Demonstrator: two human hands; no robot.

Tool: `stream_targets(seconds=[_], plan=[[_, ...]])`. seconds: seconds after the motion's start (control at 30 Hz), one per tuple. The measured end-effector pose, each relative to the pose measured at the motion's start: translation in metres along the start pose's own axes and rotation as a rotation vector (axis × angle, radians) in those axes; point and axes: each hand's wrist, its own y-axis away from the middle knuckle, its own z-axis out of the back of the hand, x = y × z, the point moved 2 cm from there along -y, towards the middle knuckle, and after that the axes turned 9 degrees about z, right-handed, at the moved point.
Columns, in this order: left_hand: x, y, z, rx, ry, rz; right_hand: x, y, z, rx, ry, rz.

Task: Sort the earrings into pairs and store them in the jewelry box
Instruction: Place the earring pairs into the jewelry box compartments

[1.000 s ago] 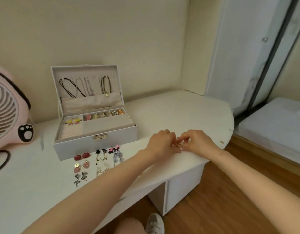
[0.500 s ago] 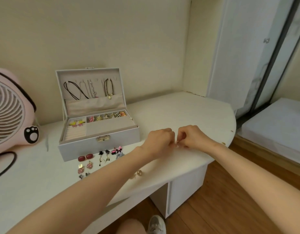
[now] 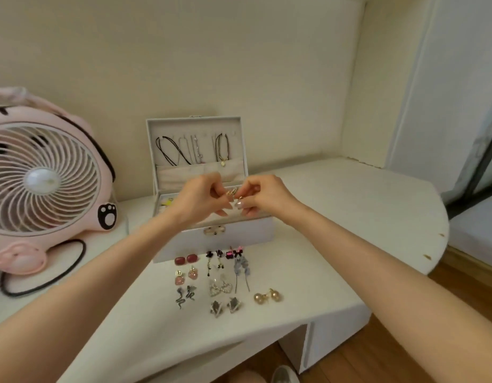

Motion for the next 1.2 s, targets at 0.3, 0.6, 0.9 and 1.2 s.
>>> stream_targets(seconds=[0.3,0.6,0.9,1.2], plan=[[0.071,-0.008,0.057,-0.18,0.104,0.159,0.013,-0.058,-0.077,0.046,-0.037,0.032],[0.112,-0.013,0.059,-0.418,-0.043,0.075,0.001,-0.082,-0.112,-0.024,-0.028,0.048],[0.119,-0.019,0.064,-0.302,-0.172,0.024,-0.009,-0.081,-0.116,-0.007,0.032,0.107],[0.118,-0.02,0.067,-0.142,-0.258,0.033,-0.005,-0.076,-0.116,0.056,0.073,0.146]])
